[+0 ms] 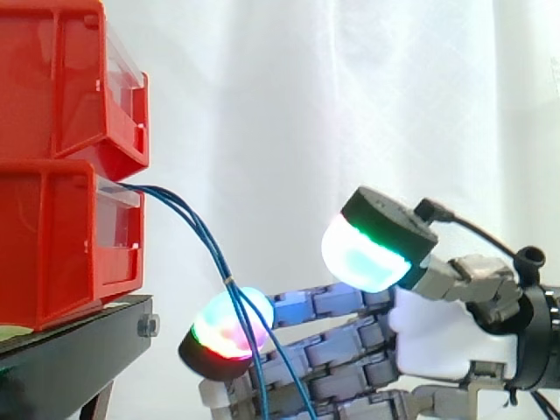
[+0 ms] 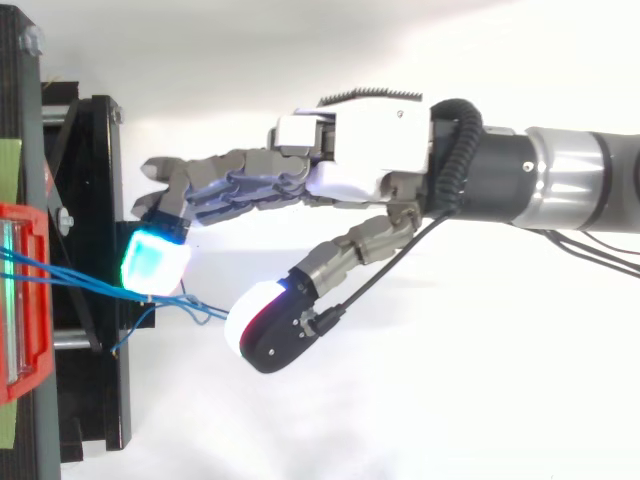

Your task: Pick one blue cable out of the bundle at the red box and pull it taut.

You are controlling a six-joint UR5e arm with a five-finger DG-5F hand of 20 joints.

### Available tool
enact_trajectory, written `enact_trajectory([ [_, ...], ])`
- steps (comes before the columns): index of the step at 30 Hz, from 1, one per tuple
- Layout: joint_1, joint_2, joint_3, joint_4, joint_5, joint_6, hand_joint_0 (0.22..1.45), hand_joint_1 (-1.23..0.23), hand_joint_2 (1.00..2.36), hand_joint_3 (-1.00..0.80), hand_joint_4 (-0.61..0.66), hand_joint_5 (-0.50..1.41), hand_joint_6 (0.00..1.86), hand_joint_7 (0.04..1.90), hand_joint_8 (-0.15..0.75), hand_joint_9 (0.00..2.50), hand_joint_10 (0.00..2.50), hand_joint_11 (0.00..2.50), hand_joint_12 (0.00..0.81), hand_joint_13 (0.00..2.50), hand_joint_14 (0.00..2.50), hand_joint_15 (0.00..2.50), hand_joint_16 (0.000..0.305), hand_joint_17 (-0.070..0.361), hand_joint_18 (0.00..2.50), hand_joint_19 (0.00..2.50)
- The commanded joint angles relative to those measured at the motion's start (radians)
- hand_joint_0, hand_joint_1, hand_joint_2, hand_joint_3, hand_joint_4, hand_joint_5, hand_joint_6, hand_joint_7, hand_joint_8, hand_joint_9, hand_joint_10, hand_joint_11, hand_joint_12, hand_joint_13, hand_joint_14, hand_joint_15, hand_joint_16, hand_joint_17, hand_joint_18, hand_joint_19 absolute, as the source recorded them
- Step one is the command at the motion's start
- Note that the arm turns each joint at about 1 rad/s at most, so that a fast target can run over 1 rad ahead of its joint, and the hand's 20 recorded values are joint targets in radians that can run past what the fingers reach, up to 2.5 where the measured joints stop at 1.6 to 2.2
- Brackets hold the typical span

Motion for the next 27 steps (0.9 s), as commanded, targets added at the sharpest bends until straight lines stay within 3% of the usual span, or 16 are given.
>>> enact_trajectory([
  [1, 0.004, -0.025, 0.021, 0.010, -0.001, 0.010, 0.58, -0.82, 1.00, -0.50, 0.32, -0.17, 0.50, 0.91, 0.265, 0.00, 0.00, 0.00, 0.386, 0.00, 0.00, 0.00, 0.061, 0.138, 0.00, 0.18],
  [7, 0.002, -0.025, 0.020, 0.004, 0.002, 0.012, 0.59, -0.79, 1.00, -0.50, 0.34, -0.16, 0.50, 0.94, 0.278, 0.00, 0.00, 0.00, 0.387, 0.00, 0.00, 0.00, 0.061, 0.138, 0.00, 0.18],
  [15, 0.002, -0.025, 0.020, 0.004, 0.003, 0.010, 0.63, -0.76, 1.01, -0.43, 0.31, -0.13, 0.50, 1.18, 0.285, 0.04, 0.00, 0.00, 0.387, 0.00, 0.00, 0.00, 0.061, 0.136, 0.00, 0.17],
  [27, -0.012, -0.023, 0.021, 0.007, -0.001, 0.013, 0.63, -0.73, 1.01, -0.41, 0.31, -0.14, 0.57, 1.07, 0.295, 0.06, 0.00, 0.00, 0.388, 0.00, 0.00, 0.00, 0.061, 0.137, 0.03, 0.20],
])
